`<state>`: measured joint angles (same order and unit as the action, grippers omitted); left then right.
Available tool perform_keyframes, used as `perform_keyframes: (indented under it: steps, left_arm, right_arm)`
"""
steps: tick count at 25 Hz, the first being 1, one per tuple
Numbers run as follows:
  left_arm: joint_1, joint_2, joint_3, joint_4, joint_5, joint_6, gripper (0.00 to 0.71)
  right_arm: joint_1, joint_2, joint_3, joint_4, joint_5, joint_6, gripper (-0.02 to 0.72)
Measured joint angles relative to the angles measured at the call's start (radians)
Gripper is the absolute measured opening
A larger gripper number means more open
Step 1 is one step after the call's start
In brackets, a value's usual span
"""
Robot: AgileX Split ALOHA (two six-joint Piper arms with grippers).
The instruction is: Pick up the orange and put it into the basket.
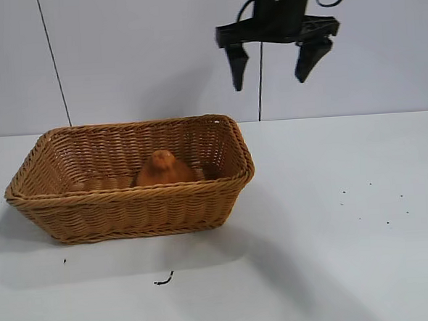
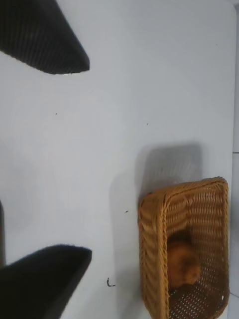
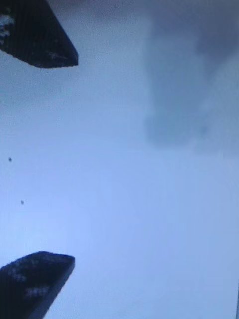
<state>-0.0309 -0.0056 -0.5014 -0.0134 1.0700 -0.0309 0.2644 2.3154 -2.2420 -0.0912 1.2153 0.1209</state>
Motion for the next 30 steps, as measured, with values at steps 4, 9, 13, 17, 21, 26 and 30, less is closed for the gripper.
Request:
perform_keyframes:
  steps: [4,9,13,17,21,26,30]
  left_arm:
    - [0.0,0.0,0.0,0.0,0.0,0.0,0.666]
    - [0.0,0.0,0.0,0.0,0.0,0.0,0.666]
    - [0.0,0.0,0.0,0.0,0.0,0.0,0.666]
    - [0.0,0.0,0.0,0.0,0.0,0.0,0.666]
    - [0.0,0.0,0.0,0.0,0.0,0.0,0.666]
    - [0.0,0.0,0.0,0.0,0.0,0.0,0.666]
    - [0.0,0.0,0.0,0.0,0.0,0.0,0.666]
  right_arm:
    - [-0.13,0.0,0.0,-0.005,0.002,0.0,0.694]
    - [-0.243,0.0,0.0,0.015,0.002,0.0,0.694]
    - [-0.255,-0.003,0.006,0.03,0.002,0.0,0.694]
    - [-0.252,-0.054,0.105,0.047,0.001,-0.003,0.694]
    - [-0.252,-0.169,0.287,0.047,0.0,-0.021,0.694]
    - [-0.252,-0.384,0.576,0.061,0.0,-0.042,0.694]
    - [-0.252,-0.604,0.828,0.071,0.0,-0.052,0.694]
